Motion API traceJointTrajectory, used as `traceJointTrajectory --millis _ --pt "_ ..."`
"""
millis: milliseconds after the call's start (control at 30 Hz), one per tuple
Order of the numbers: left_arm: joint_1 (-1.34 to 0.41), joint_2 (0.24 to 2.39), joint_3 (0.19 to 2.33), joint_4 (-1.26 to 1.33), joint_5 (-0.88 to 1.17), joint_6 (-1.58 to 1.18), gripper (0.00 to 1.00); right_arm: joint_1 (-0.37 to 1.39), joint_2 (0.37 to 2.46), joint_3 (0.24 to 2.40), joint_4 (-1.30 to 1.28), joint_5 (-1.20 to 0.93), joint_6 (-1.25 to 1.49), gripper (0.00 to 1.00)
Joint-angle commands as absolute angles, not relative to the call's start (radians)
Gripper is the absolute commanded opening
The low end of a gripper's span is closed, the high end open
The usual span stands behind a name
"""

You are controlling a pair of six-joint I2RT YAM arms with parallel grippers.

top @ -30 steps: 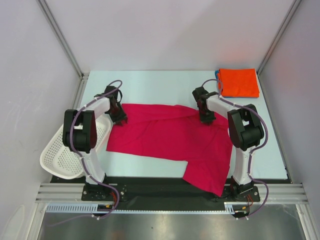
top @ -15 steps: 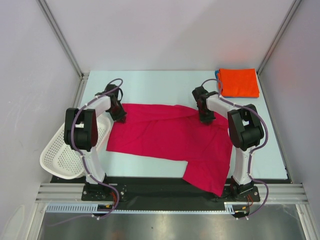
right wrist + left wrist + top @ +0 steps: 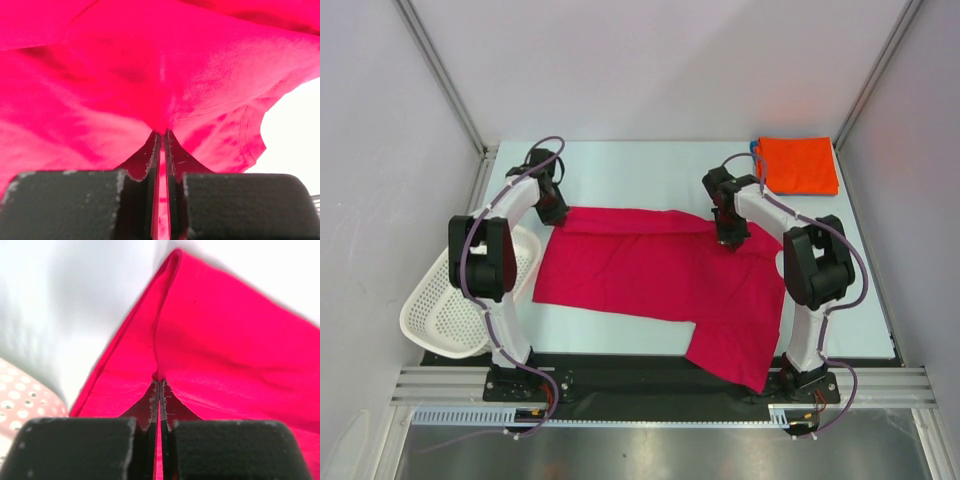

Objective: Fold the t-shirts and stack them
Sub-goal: Fold the tshirt

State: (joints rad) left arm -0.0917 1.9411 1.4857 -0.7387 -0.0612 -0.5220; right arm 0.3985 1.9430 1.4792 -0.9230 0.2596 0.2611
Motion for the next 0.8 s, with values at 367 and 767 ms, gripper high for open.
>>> traceJointTrajectory --millis 367,767 --pt "-0.077 1.947 1.545 -0.828 -0.169 -0.445 0.0 0.509 1.815 1.471 -1.092 0.083 0.325 0.0" --pt "-0.072 1.93 1.502 -0.835 -0.21 -0.417 0.01 0.563 1.839 1.45 -1.101 0.023 0.362 0.0"
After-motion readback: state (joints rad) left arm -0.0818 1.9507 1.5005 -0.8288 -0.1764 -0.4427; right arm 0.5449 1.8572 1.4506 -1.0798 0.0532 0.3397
